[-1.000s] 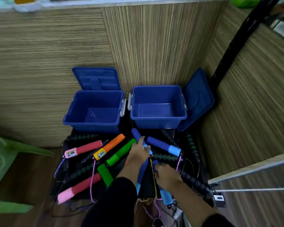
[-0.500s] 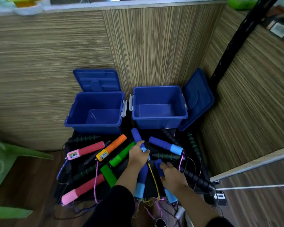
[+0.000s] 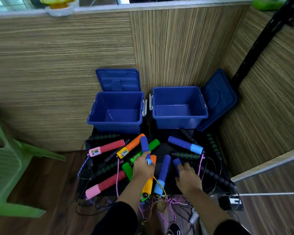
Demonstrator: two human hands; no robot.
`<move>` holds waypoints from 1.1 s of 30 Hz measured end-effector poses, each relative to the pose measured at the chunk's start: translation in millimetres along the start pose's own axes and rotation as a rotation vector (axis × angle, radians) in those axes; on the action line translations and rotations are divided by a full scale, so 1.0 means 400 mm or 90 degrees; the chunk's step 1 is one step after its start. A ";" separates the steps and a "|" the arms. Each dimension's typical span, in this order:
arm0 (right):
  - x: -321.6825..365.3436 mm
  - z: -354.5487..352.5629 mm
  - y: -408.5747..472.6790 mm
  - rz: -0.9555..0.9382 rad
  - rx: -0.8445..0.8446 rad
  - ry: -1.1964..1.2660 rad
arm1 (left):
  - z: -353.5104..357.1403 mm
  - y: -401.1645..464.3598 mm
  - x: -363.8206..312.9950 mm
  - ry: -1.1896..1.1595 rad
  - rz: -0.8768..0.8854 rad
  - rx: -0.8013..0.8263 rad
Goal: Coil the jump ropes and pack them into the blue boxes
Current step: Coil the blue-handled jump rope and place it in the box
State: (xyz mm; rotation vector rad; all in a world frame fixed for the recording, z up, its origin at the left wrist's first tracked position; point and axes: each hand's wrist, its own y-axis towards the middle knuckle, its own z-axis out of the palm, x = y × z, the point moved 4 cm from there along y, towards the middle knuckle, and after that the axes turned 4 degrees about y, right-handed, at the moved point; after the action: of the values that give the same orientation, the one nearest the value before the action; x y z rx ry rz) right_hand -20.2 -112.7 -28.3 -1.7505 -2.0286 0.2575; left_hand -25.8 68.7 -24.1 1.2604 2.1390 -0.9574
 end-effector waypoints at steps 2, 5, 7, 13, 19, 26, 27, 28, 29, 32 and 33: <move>0.000 0.001 -0.005 0.003 -0.024 -0.010 | 0.003 -0.002 0.006 0.016 0.005 0.006; 0.017 0.003 -0.004 -0.028 -0.066 0.018 | 0.012 -0.006 0.016 0.022 0.000 0.017; 0.043 0.012 0.004 -0.034 -0.047 0.114 | 0.015 -0.006 0.018 0.016 -0.002 0.018; 0.111 0.048 0.031 0.093 0.029 0.348 | 0.019 -0.003 0.021 -0.003 -0.005 0.014; 0.104 0.048 0.041 0.154 0.011 0.451 | 0.021 -0.004 0.021 -0.026 -0.018 0.021; 0.091 -0.013 0.017 0.056 -0.089 0.515 | 0.031 -0.015 -0.018 -0.006 0.010 0.053; 0.088 -0.022 0.015 0.047 -0.109 0.525 | 0.032 -0.017 -0.021 0.001 0.014 0.057; 0.085 -0.034 0.014 0.040 -0.135 0.540 | 0.031 -0.019 -0.024 0.009 0.017 0.058; 0.082 -0.048 0.014 0.036 -0.166 0.560 | 0.029 -0.020 -0.025 0.017 0.018 0.056; 0.074 -0.099 0.017 0.027 -0.240 0.629 | 0.021 -0.021 -0.029 0.022 0.030 0.051; 0.074 -0.109 0.022 0.024 -0.236 0.642 | 0.020 -0.021 -0.034 0.015 0.036 0.052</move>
State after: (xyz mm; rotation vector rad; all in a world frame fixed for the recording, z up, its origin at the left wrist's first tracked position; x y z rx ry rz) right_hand 4.4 -88.5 12.8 -1.6007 -1.3202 -0.8728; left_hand -26.7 52.4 -17.1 1.3695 2.0892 -1.0206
